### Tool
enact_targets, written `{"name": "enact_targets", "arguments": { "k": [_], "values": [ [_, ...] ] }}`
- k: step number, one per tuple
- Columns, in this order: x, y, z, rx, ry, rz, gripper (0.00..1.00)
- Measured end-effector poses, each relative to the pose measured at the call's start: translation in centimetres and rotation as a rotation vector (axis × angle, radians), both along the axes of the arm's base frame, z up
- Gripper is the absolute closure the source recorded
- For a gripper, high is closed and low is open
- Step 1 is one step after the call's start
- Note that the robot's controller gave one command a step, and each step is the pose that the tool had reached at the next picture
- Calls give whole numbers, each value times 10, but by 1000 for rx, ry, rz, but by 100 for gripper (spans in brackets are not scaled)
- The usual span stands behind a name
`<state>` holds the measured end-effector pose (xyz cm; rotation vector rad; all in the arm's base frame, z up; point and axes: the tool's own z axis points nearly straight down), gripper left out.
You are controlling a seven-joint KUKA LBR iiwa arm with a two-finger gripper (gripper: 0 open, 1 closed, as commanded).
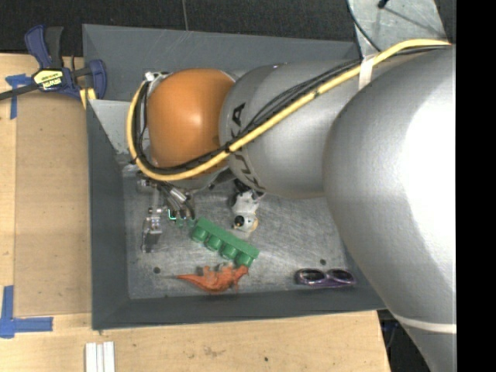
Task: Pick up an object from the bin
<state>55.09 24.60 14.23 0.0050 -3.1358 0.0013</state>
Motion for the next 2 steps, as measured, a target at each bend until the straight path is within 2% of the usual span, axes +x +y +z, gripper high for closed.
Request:
{"name": "enact_targets", "arguments": {
  "k": [1,2],
  "values": [
    [2,-1,4,2,-7,-3,0],
    [52,-51,-66,6,-23,9,100]
  ]
}}
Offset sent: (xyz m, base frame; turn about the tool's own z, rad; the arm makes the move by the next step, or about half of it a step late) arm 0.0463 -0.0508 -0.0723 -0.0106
